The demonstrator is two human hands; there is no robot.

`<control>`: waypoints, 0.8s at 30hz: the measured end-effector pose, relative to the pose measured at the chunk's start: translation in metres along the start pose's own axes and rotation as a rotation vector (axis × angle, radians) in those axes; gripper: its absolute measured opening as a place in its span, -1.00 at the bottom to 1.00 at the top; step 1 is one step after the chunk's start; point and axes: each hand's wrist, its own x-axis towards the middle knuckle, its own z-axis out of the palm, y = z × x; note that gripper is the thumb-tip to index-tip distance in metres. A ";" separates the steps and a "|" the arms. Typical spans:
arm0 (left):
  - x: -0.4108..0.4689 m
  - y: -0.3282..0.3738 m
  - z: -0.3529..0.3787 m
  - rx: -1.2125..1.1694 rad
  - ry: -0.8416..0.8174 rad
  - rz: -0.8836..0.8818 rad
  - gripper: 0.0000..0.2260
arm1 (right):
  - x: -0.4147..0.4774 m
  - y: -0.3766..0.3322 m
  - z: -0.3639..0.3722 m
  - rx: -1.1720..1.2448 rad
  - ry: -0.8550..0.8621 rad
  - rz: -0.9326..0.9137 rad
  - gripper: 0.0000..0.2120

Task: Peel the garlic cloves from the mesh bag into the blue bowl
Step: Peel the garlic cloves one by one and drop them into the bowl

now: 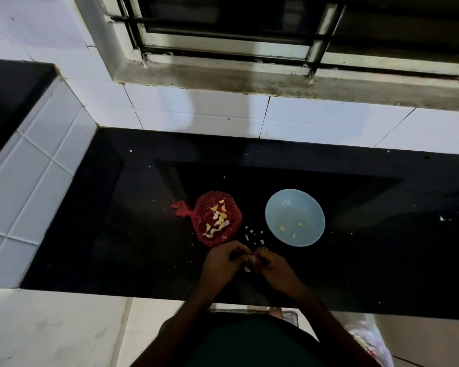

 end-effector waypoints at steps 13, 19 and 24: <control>0.003 -0.017 0.001 0.131 -0.071 -0.051 -0.88 | 0.006 0.004 -0.008 -0.289 -0.091 -0.090 -0.76; 0.001 -0.019 -0.003 0.203 -0.056 -0.131 -0.90 | 0.004 0.004 -0.010 -0.524 -0.023 -0.071 -0.83; 0.002 -0.028 -0.004 0.252 0.019 -0.189 -0.86 | 0.004 -0.010 0.002 -0.756 -0.087 -0.026 -0.82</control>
